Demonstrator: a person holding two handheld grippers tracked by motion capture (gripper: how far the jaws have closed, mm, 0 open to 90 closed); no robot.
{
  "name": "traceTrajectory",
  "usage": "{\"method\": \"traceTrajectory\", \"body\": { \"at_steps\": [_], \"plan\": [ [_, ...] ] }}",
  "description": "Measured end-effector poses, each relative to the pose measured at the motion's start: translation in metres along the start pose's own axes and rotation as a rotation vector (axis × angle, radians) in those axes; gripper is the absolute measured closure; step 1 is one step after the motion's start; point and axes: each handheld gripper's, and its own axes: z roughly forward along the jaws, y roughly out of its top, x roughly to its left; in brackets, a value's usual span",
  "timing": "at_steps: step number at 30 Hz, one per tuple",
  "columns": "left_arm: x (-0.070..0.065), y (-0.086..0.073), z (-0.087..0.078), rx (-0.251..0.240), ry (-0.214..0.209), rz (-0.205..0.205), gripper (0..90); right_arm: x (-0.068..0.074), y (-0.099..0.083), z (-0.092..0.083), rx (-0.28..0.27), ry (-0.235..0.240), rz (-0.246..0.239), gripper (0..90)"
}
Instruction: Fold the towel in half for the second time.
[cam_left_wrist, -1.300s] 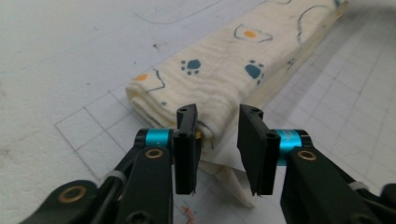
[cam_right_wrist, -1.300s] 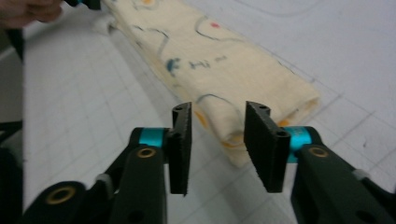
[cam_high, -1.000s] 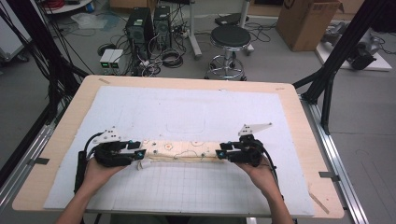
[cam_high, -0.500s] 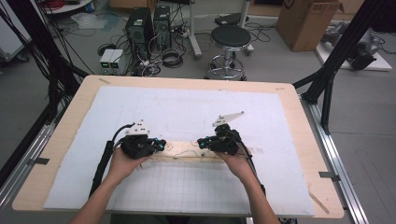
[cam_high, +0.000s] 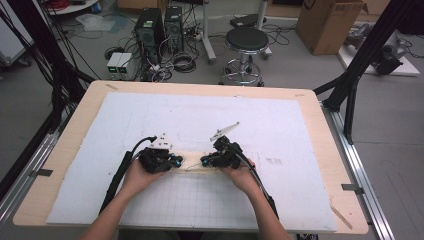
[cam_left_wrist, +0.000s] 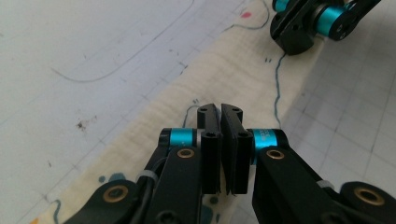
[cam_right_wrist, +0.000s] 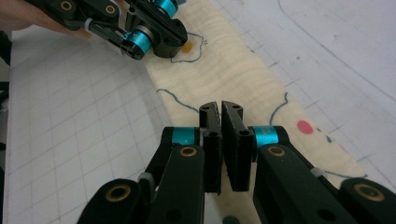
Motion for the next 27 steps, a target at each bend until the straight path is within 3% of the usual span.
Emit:
{"method": "traceTrajectory", "body": {
  "at_steps": [7,10,16,22,27],
  "plan": [
    [0.002,-0.008,0.000,0.008,0.006,-0.012,84.3,-0.001,-0.007,0.005,0.046,-0.020,0.001,86.7],
    [0.003,-0.009,-0.002,0.010,0.007,-0.014,84.2,-0.003,-0.011,0.005,0.040,-0.023,-0.004,86.3],
    [0.007,-0.016,-0.010,0.013,0.015,-0.017,83.8,-0.006,-0.021,-0.006,0.032,-0.053,-0.004,85.6],
    [0.015,-0.030,-0.021,-0.015,0.025,-0.066,83.7,-0.011,-0.033,-0.019,0.018,-0.082,-0.003,84.7],
    [0.020,-0.037,-0.030,-0.021,0.042,-0.079,81.3,-0.016,-0.043,-0.029,0.002,-0.101,0.008,83.1]
  ]
}}
